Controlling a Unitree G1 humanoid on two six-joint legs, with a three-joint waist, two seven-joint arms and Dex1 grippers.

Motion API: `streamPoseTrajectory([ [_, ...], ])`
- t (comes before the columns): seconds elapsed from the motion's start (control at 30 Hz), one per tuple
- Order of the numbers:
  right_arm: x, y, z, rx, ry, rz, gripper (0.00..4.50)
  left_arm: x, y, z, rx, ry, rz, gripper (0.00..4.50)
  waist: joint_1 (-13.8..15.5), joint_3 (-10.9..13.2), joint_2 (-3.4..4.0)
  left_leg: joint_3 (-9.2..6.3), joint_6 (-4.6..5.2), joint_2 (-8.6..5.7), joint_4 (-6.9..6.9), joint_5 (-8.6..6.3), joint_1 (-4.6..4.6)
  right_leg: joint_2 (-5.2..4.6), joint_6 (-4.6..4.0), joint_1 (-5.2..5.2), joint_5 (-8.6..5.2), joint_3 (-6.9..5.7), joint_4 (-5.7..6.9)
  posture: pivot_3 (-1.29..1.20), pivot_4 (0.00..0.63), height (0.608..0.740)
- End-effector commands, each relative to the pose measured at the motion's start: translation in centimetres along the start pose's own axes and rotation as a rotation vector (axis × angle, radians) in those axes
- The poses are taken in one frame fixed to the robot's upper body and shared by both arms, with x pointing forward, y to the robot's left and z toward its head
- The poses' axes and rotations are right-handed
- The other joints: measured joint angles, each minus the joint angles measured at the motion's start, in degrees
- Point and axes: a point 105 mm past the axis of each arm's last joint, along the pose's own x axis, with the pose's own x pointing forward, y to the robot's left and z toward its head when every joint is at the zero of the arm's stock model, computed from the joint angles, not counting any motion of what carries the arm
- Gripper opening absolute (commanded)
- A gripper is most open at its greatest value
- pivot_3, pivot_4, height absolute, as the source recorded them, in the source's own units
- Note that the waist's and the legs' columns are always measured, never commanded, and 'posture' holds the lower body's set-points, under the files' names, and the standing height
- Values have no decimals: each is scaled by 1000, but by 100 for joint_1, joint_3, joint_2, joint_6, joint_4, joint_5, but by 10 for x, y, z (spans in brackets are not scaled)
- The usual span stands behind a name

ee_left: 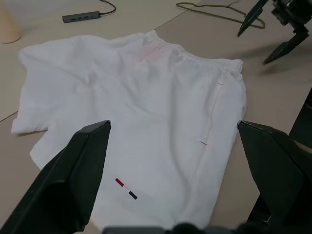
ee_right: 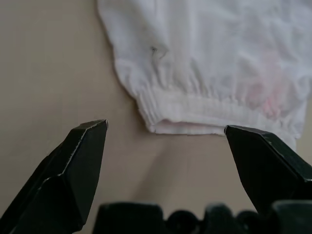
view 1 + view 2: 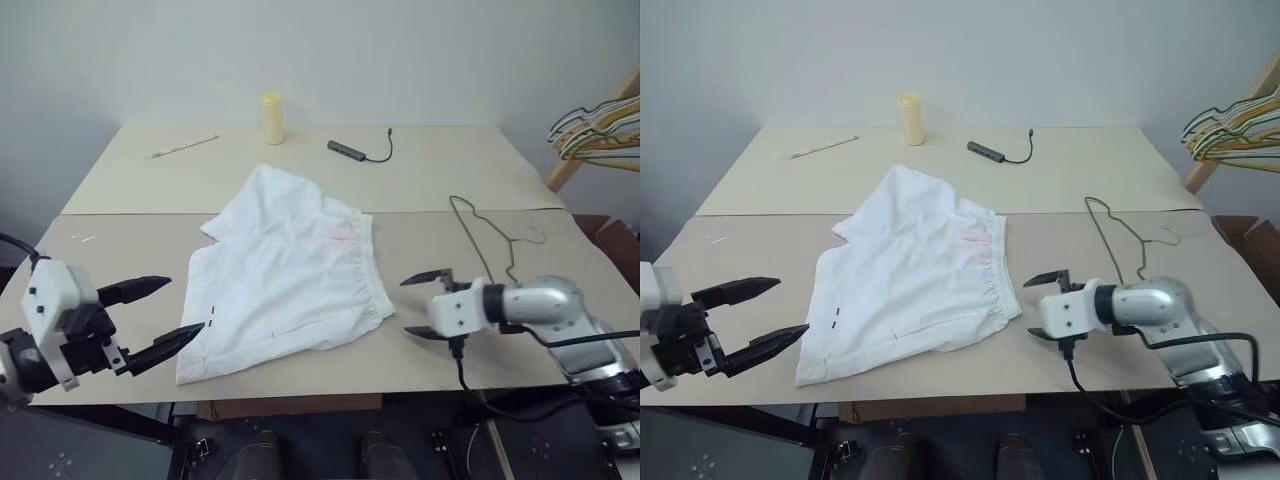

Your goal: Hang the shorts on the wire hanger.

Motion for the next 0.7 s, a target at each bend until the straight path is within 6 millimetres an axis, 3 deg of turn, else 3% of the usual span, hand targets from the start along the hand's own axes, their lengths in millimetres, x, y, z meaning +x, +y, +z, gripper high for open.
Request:
streamPoseTrajectory([
  [0.03,14,-1,1,-121,16,8,4485,2,-2,7,31,-21,-16,4500,4,1,-1,0,-1,0,0,1,-3,0,0,-2,0,0,0,80,103,740],
  [0.13,32,-9,5,-171,27,-19,4485,3,-4,5,30,-19,-19,4500,-52,-2,-9,0,-3,3,0,2,1,3,-3,0,0,1,3,80,102,740],
  [0.23,43,-12,4,-218,57,-20,3888,4,-6,4,29,-18,-24,4500,-76,-2,-12,-2,-11,5,0,7,6,6,-5,2,1,0,9,81,104,740],
  [0.47,50,-22,8,-237,57,-61,1444,5,-10,-6,48,36,-44,4500,-85,-1,-13,-2,-13,4,0,8,12,4,-9,8,1,-1,10,75,103,740],
  [0.6,51,-29,7,-213,69,-92,7,7,-19,-29,138,176,-115,4500,-98,-1,-13,-1,-13,4,-2,8,8,4,-10,5,0,-1,9,70,99,740],
  [0.7,50,-36,6,-169,83,-118,7,6,-26,-50,213,285,-183,4500,-120,-1,-13,1,-13,3,-2,8,8,2,-11,4,0,-1,9,64,97,740],
])
